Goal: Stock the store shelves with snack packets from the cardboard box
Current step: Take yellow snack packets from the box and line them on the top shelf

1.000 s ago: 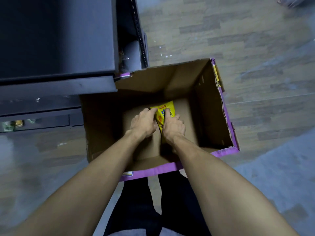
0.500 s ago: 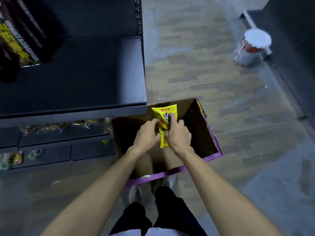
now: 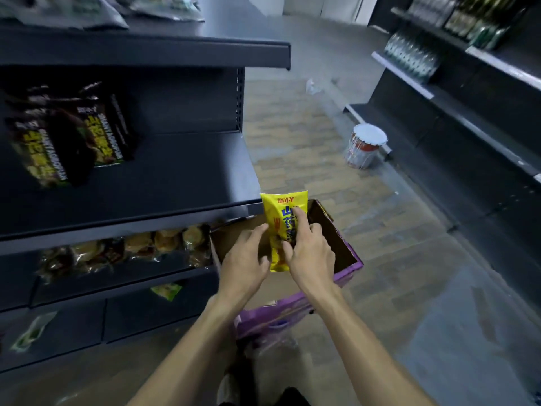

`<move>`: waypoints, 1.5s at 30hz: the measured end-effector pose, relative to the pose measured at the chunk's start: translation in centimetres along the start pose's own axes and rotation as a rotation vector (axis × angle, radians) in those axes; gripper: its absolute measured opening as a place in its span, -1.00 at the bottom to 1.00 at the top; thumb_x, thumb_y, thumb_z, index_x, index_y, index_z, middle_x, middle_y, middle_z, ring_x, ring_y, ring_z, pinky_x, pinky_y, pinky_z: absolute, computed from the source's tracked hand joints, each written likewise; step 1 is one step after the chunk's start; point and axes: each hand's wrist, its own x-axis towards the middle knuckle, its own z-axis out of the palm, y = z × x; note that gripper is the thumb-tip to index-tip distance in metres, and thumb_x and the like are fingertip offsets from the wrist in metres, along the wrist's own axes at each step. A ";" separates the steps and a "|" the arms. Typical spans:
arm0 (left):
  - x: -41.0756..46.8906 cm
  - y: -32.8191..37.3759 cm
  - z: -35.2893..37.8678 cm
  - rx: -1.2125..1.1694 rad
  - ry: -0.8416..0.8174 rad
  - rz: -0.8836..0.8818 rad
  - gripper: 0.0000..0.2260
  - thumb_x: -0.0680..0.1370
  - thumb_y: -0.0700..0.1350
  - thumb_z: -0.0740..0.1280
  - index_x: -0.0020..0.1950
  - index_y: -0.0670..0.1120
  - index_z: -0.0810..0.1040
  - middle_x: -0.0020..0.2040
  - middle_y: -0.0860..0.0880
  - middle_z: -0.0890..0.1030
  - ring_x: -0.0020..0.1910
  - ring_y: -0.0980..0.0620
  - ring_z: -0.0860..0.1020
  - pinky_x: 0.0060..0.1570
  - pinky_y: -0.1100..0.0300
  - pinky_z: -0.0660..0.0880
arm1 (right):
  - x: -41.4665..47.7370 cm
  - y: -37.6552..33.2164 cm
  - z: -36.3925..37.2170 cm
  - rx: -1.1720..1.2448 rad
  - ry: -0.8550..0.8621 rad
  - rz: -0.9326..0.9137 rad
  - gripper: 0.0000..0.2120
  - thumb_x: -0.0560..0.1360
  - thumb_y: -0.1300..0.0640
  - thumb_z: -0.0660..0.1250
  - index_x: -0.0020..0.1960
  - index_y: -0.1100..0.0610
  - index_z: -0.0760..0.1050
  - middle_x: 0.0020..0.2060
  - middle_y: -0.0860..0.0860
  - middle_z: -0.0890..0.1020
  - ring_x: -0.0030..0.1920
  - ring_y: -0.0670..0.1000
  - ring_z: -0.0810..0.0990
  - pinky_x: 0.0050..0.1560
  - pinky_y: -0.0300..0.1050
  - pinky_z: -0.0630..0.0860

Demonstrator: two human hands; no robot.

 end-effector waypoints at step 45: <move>3.5 -11.8 -52.3 0.512 0.629 0.014 -0.50 0.45 -0.13 0.42 0.38 0.01 0.41 0.26 -0.09 0.35 0.21 -0.12 0.38 -0.11 0.04 0.56 | 1.0 -53.3 -8.6 0.178 0.270 -0.413 -0.15 0.57 -0.04 0.33 0.60 -0.09 -0.20 0.49 0.24 0.18 0.37 0.24 0.36 0.17 0.13 0.46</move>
